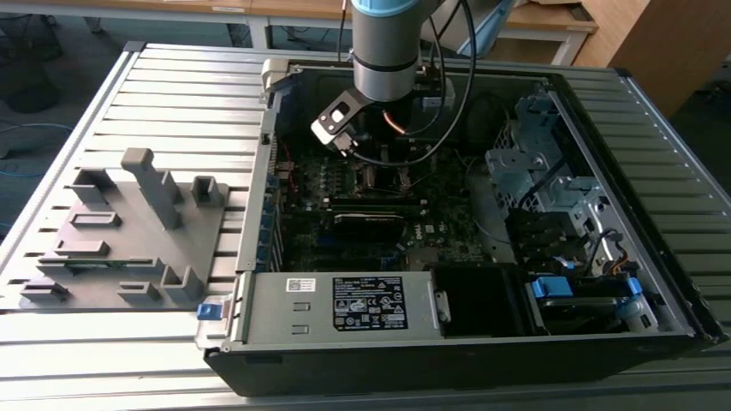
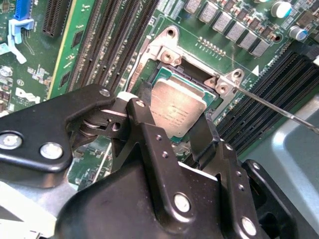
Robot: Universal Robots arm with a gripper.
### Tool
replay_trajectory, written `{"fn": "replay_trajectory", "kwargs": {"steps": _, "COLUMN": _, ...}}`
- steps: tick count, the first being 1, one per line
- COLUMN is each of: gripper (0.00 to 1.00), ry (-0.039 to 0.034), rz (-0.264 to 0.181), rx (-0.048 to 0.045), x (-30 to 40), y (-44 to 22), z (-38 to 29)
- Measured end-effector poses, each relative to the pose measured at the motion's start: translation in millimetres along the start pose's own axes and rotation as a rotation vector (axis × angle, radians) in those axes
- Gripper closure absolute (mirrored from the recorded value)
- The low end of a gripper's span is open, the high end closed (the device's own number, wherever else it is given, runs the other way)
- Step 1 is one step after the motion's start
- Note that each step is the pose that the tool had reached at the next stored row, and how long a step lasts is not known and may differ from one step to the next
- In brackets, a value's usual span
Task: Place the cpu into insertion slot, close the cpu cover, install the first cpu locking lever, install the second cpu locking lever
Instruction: 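Place the cpu into insertion slot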
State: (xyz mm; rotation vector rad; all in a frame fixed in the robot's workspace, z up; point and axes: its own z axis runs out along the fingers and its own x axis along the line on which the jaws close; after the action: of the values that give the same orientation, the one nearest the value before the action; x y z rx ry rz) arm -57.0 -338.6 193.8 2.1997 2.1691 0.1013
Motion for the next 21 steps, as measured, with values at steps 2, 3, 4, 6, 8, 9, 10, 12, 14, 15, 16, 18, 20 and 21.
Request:
{"fn": "replay_trajectory", "kwargs": {"steps": 2, "gripper": 0.46, "ry": -0.0004, "rz": 0.000, "rx": 0.0000, "x": 0.1, "y": -0.1, "z": 0.0}}
{"fn": "replay_trajectory", "kwargs": {"steps": 3, "gripper": 0.46, "ry": -0.0005, "rz": 0.000, "rx": 0.0000, "x": 0.3, "y": 0.0, "z": 0.0}}
{"fn": "replay_trajectory", "kwargs": {"steps": 4, "gripper": 0.46, "ry": -0.0006, "rz": 0.000, "rx": 0.0000, "x": 0.5, "y": 0.0, "z": 0.0}}
{"fn": "replay_trajectory", "kwargs": {"steps": 6, "gripper": 0.46, "ry": -0.0004, "rz": 0.000, "rx": -0.0001, "x": 1.1, "y": -0.1, "z": 0.0}}
{"fn": "replay_trajectory", "kwargs": {"steps": 8, "gripper": 0.46, "ry": -0.0004, "rz": 0.000, "rx": -0.0001, "x": 1.5, "y": -0.1, "z": 0.1}}
{"fn": "replay_trajectory", "kwargs": {"steps": 9, "gripper": 0.46, "ry": -0.0005, "rz": 0.000, "rx": -0.0001, "x": 1.5, "y": -0.1, "z": 0.1}}
{"fn": "replay_trajectory", "kwargs": {"steps": 10, "gripper": 0.46, "ry": -0.0006, "rz": 0.000, "rx": 0.0000, "x": 1.5, "y": 0.0, "z": 0.2}}
{"fn": "replay_trajectory", "kwargs": {"steps": 12, "gripper": 0.46, "ry": -0.0015, "rz": 0.005, "rx": -0.0001, "x": 1.6, "y": 0.0, "z": 0.3}}
{"fn": "replay_trajectory", "kwargs": {"steps": 14, "gripper": 0.46, "ry": -0.0024, "rz": 0.013, "rx": -0.0002, "x": 1.6, "y": 0.0, "z": 0.4}}
{"fn": "replay_trajectory", "kwargs": {"steps": 15, "gripper": 0.46, "ry": -0.0025, "rz": 0.014, "rx": -0.0002, "x": 1.6, "y": 0.0, "z": 0.4}}
{"fn": "replay_trajectory", "kwargs": {"steps": 16, "gripper": 0.46, "ry": -0.0024, "rz": 0.014, "rx": -0.0002, "x": 1.6, "y": 0.0, "z": 0.4}}
{"fn": "replay_trajectory", "kwargs": {"steps": 18, "gripper": 0.46, "ry": -0.0022, "rz": 0.014, "rx": -0.0004, "x": 1.8, "y": -0.1, "z": 0.6}}
{"fn": "replay_trajectory", "kwargs": {"steps": 20, "gripper": 0.46, "ry": -0.0023, "rz": 0.014, "rx": -0.0003, "x": 2.3, "y": 0.0, "z": 0.7}}
{"fn": "replay_trajectory", "kwargs": {"steps": 21, "gripper": 0.46, "ry": -0.0024, "rz": 0.014, "rx": -0.0003, "x": 2.5, "y": 0.0, "z": 0.7}}
